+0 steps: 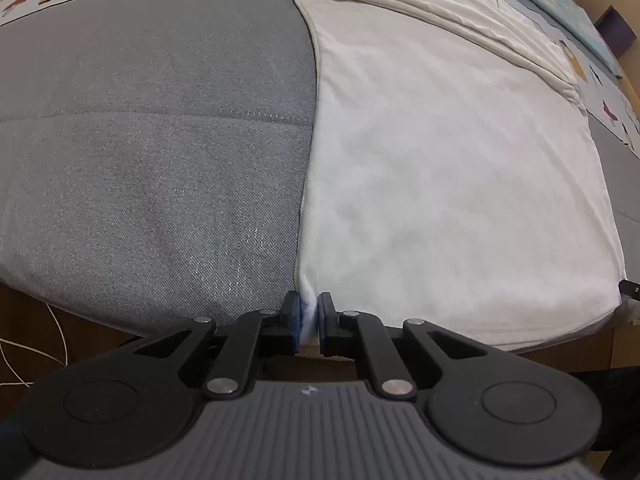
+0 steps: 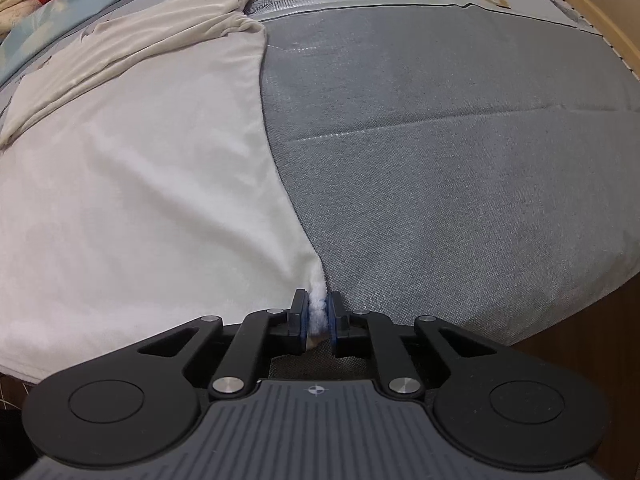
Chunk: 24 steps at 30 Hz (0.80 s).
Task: Fold small clothes
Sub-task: 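Lift the shirt end with both tools and fold it over the body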
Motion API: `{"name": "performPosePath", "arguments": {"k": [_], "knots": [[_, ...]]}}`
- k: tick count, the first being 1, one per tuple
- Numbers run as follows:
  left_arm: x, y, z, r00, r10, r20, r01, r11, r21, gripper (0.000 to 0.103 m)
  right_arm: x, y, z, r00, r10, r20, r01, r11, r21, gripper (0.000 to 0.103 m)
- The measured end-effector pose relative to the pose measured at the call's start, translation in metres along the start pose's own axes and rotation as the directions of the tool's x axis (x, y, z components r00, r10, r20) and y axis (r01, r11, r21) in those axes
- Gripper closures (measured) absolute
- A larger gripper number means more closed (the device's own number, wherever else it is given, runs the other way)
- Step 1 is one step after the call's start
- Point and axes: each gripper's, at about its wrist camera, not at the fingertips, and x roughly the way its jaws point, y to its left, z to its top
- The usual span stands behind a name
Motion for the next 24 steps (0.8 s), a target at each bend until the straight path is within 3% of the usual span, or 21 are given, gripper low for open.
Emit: {"name": "performPosePath", "arguments": {"k": [3, 7, 14, 21, 24], "knots": [[-0.003, -0.001, -0.001, 1.000, 0.005, 0.024, -0.005, 1.000, -0.004, 0.097, -0.003, -0.003, 0.001, 1.000, 0.008, 0.016, -0.008, 1.000, 0.012, 0.096], [-0.021, -0.004, 0.001, 0.996, -0.008, 0.085, 0.007, 1.000, 0.012, 0.097, -0.024, -0.006, 0.007, 0.994, 0.042, 0.099, -0.047, 0.998, 0.049, 0.096], [-0.088, -0.011, 0.009, 0.973, -0.073, 0.217, 0.059, 0.996, 0.072, 0.097, -0.092, -0.012, 0.023, 0.949, 0.139, 0.282, -0.152, 0.988, 0.025, 0.097], [-0.188, 0.008, -0.033, 0.925, -0.191, 0.328, 0.151, 0.978, 0.144, 0.098, -0.183, -0.050, 0.007, 0.898, 0.249, 0.361, -0.275, 0.961, 0.020, 0.098], [-0.230, 0.020, -0.059, 0.892, -0.273, 0.361, 0.229, 0.960, 0.162, 0.098, -0.225, -0.075, -0.014, 0.865, 0.336, 0.374, -0.373, 0.927, 0.030, 0.098]]}}
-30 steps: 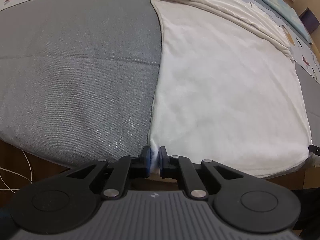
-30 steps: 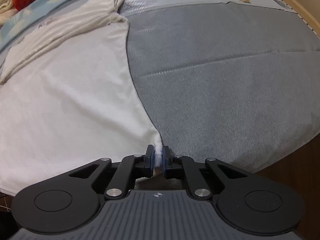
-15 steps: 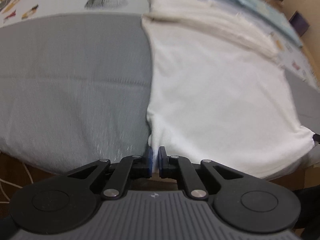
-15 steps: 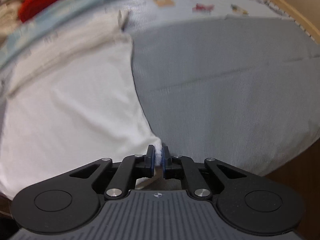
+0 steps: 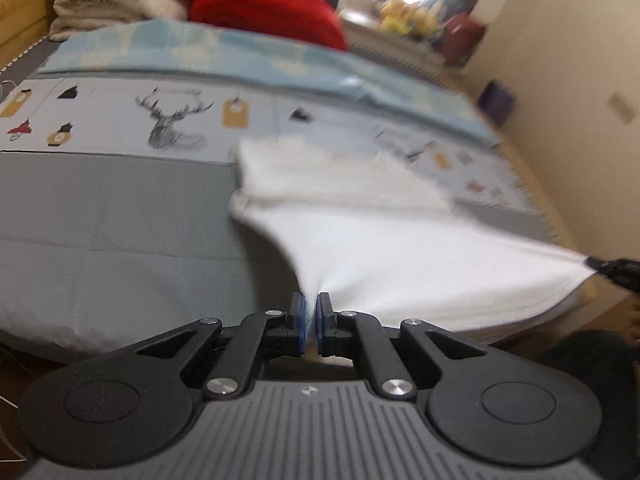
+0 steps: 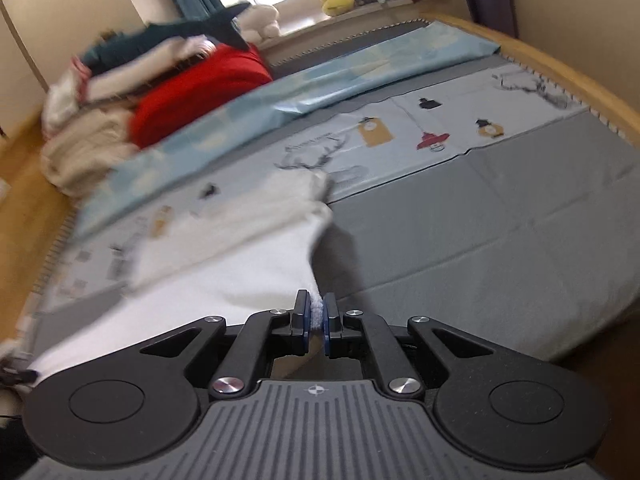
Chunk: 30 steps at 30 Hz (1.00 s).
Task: Fold small clothes
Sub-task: 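Lift the shirt end with both tools and fold it over the body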
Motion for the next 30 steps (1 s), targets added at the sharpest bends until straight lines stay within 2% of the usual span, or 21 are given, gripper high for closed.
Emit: {"name": "performPosePath", "arguments": {"k": [2, 5, 7, 11, 14, 16, 18, 21, 23, 25, 27, 30], "knots": [[-0.020, -0.002, -0.002, 0.999, -0.029, 0.019, 0.029, 1.000, 0.003, 0.098, -0.023, -0.002, -0.001, 1.000, 0.019, 0.018, -0.019, 1.000, -0.002, 0.098], [-0.009, 0.000, 0.006, 0.999, -0.033, 0.008, 0.034, 0.999, -0.005, 0.098, -0.017, -0.008, -0.001, 1.000, 0.007, -0.004, -0.007, 1.000, 0.027, 0.098], [0.019, 0.006, 0.016, 1.000, -0.009, -0.029, 0.008, 1.000, -0.023, 0.098, 0.009, -0.009, 0.002, 0.999, -0.037, -0.037, 0.038, 0.999, 0.022, 0.098], [0.101, 0.030, 0.054, 0.994, 0.043, -0.103, -0.049, 0.998, -0.049, 0.098, 0.085, -0.008, 0.021, 0.989, -0.110, -0.102, 0.112, 0.994, 0.013, 0.098], [0.168, 0.049, 0.084, 0.977, 0.107, -0.183, -0.113, 0.993, -0.024, 0.097, 0.154, -0.003, 0.044, 0.973, -0.172, -0.151, 0.170, 0.985, -0.030, 0.098], [0.202, 0.059, 0.099, 0.967, 0.144, -0.212, -0.148, 0.989, 0.000, 0.097, 0.196, -0.001, 0.059, 0.966, -0.183, -0.181, 0.181, 0.983, -0.031, 0.098], [0.226, 0.075, 0.111, 0.970, 0.133, -0.205, -0.145, 0.989, -0.044, 0.095, 0.224, -0.002, 0.069, 0.971, -0.174, -0.164, 0.174, 0.985, -0.018, 0.098], [0.238, 0.106, 0.116, 0.980, 0.110, -0.168, -0.141, 0.973, -0.185, 0.092, 0.245, -0.008, 0.072, 0.966, -0.243, -0.092, 0.242, 0.970, -0.024, 0.097], [0.241, 0.118, 0.112, 0.974, 0.102, -0.202, -0.150, 0.960, -0.237, 0.091, 0.256, -0.019, 0.068, 0.956, -0.258, -0.141, 0.259, 0.966, -0.011, 0.096], [0.245, 0.115, 0.114, 0.971, 0.111, -0.212, -0.151, 0.971, -0.184, 0.088, 0.258, -0.026, 0.064, 0.964, -0.226, -0.139, 0.227, 0.974, -0.010, 0.094], [0.253, 0.111, 0.114, 0.968, 0.109, -0.225, -0.143, 0.979, -0.143, 0.076, 0.265, -0.030, 0.060, 0.959, -0.241, -0.151, 0.236, 0.970, -0.047, 0.094], [0.267, 0.111, 0.110, 0.961, 0.113, -0.251, -0.151, 0.978, -0.141, 0.076, 0.277, -0.034, 0.054, 0.960, -0.221, -0.172, 0.215, 0.975, -0.054, 0.094]]}}
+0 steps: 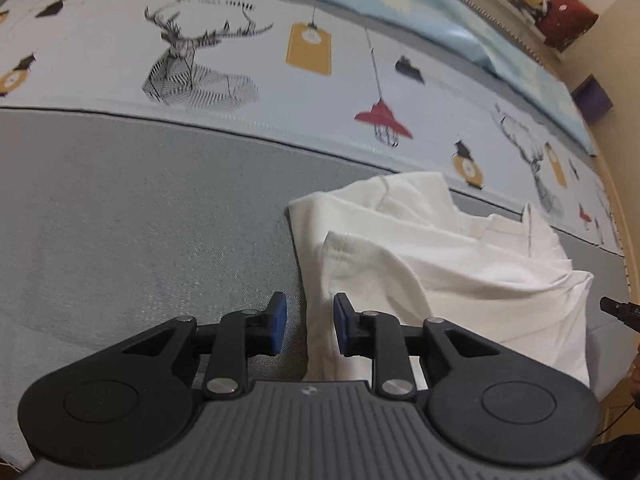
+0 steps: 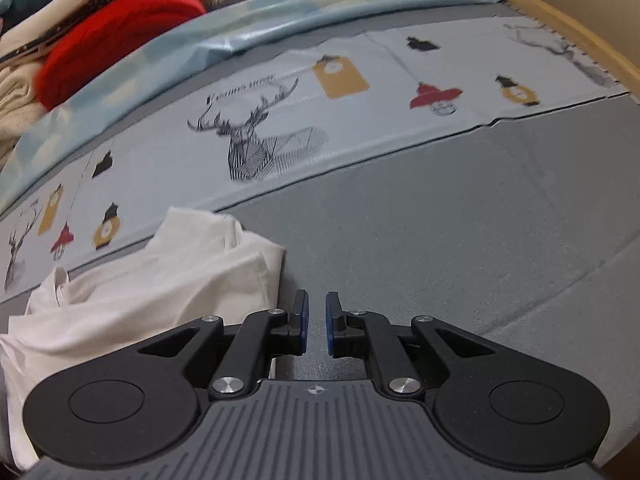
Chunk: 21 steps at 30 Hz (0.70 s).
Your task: Fold small clothes
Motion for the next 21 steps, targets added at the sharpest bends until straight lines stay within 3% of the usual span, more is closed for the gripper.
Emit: {"name": "performPosePath", "arguments": {"k": [4, 6, 11, 13, 15, 18, 21], "knots": [[0.013, -0.003, 0.003, 1.000, -0.005, 0.005, 0.005, 1.000, -0.020, 0.074, 0.012, 0.011, -0.001, 0.999, 0.046, 0.011, -0.045, 0.999, -0.017, 0.091], [0.016, -0.007, 0.007, 1.000, -0.019, 0.021, 0.019, 0.999, -0.028, 0.072, 0.020, 0.019, -0.001, 0.998, 0.059, 0.011, -0.059, 0.997, -0.040, 0.081], [0.026, -0.018, 0.013, 1.000, 0.012, 0.014, -0.012, 1.000, 0.006, 0.072, 0.039, 0.042, 0.001, 0.999, 0.048, -0.011, -0.049, 0.994, -0.096, 0.081], [0.025, -0.021, 0.014, 0.999, 0.025, 0.037, -0.026, 0.999, 0.026, 0.091, 0.043, 0.047, 0.002, 1.000, 0.019, 0.003, -0.019, 0.993, -0.115, 0.082], [0.020, -0.023, 0.016, 0.996, 0.037, 0.076, -0.040, 0.998, 0.042, 0.093, 0.040, 0.051, 0.005, 0.999, 0.008, 0.050, -0.002, 0.993, -0.118, 0.098], [0.008, -0.026, 0.022, 0.985, 0.038, 0.168, -0.044, 0.999, 0.030, 0.094, 0.021, 0.055, 0.015, 0.981, 0.036, 0.193, -0.016, 0.995, -0.102, 0.098], [-0.001, -0.032, 0.029, 0.959, 0.077, 0.274, -0.090, 0.995, 0.036, 0.094, 0.014, 0.054, 0.024, 0.960, 0.020, 0.278, -0.012, 0.999, -0.030, 0.099]]}}
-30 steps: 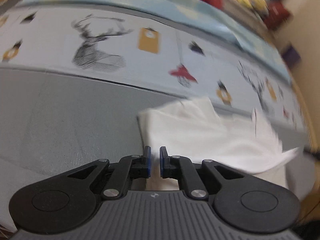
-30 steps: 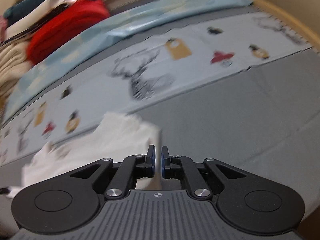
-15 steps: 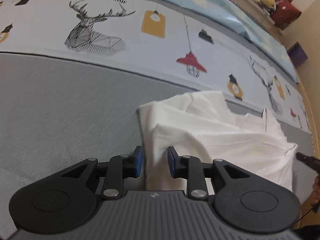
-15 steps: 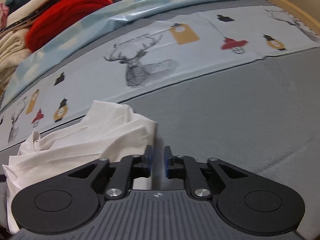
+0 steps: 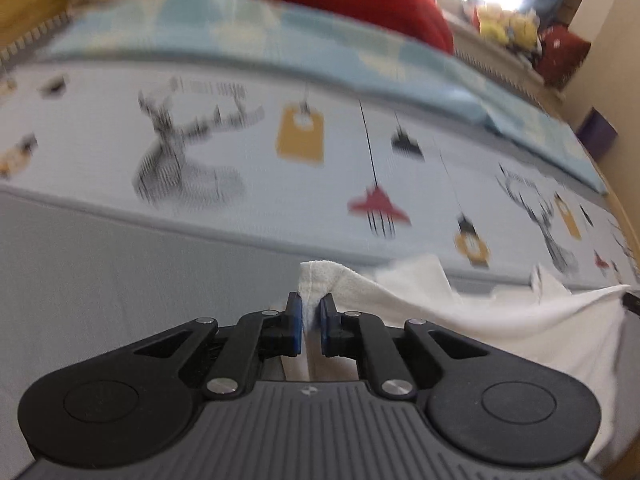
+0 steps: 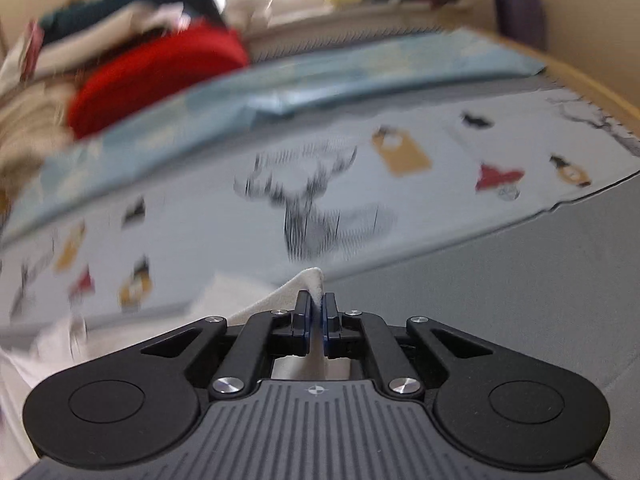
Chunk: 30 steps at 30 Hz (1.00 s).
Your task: Fold small clothes
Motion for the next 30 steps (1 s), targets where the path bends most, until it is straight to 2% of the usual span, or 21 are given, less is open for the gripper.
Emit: {"name": "performPosePath", "arguments": {"k": [3, 6, 9, 10, 12, 14, 15, 17, 21, 23, 26, 29, 30], "knots": [[-0.002, -0.003, 0.009, 0.998, 0.015, 0.066, -0.013, 0.999, -0.029, 0.094, 0.002, 0.000, 0.009, 0.998, -0.033, 0.055, 0.029, 0.998, 0.060, 0.099], [0.004, -0.005, 0.017, 0.994, 0.062, 0.086, -0.058, 0.997, -0.048, 0.096, 0.006, 0.006, 0.014, 0.994, -0.051, 0.093, 0.045, 0.997, 0.064, 0.098], [0.012, 0.001, 0.026, 0.989, 0.129, 0.070, -0.122, 0.988, -0.097, 0.096, 0.026, 0.014, 0.016, 0.995, -0.090, 0.047, 0.088, 0.995, 0.057, 0.096], [0.015, 0.005, 0.027, 0.993, 0.110, 0.040, -0.105, 0.987, -0.118, 0.096, 0.033, 0.014, 0.016, 0.993, -0.114, 0.015, 0.112, 0.992, 0.064, 0.095], [0.020, 0.015, 0.026, 0.999, 0.034, -0.035, -0.040, 0.982, -0.183, 0.096, 0.038, 0.012, 0.014, 0.987, -0.157, -0.030, 0.159, 0.984, 0.086, 0.078], [0.021, 0.019, 0.022, 0.995, -0.026, -0.095, 0.008, 0.983, -0.183, 0.094, 0.038, 0.011, 0.013, 0.988, -0.137, -0.074, 0.142, 0.987, 0.079, 0.074], [0.021, 0.018, 0.020, 0.991, -0.046, -0.127, 0.026, 0.987, -0.157, 0.090, 0.036, 0.012, 0.011, 0.987, -0.131, -0.088, 0.137, 0.989, 0.062, 0.074], [0.020, 0.016, 0.012, 0.978, -0.069, -0.198, 0.049, 0.993, -0.105, 0.078, 0.032, 0.012, 0.008, 0.985, -0.118, -0.127, 0.119, 0.993, 0.007, 0.074], [0.017, 0.015, -0.014, 0.927, -0.122, -0.354, 0.115, 0.993, -0.041, 0.077, 0.018, 0.001, -0.006, 0.965, -0.070, -0.254, 0.062, 0.997, -0.039, 0.070], [0.012, 0.013, -0.031, 0.904, -0.122, -0.409, 0.133, 0.991, -0.001, 0.077, 0.011, -0.005, -0.021, 0.938, -0.051, -0.343, 0.033, 0.998, -0.058, 0.069], [0.001, 0.008, -0.055, 0.887, -0.107, -0.449, 0.156, 0.985, 0.072, 0.077, -0.002, -0.012, -0.043, 0.897, -0.033, -0.441, -0.013, 0.995, -0.101, 0.068], [-0.004, 0.006, -0.075, 0.866, -0.110, -0.488, 0.186, 0.976, 0.111, 0.077, -0.016, -0.013, -0.064, 0.865, -0.050, -0.499, -0.045, 0.983, -0.176, 0.068], [-0.005, 0.005, -0.080, 0.862, -0.100, -0.497, 0.187, 0.974, 0.128, 0.080, -0.022, -0.013, -0.070, 0.858, -0.061, -0.510, -0.048, 0.979, -0.198, 0.068]]}}
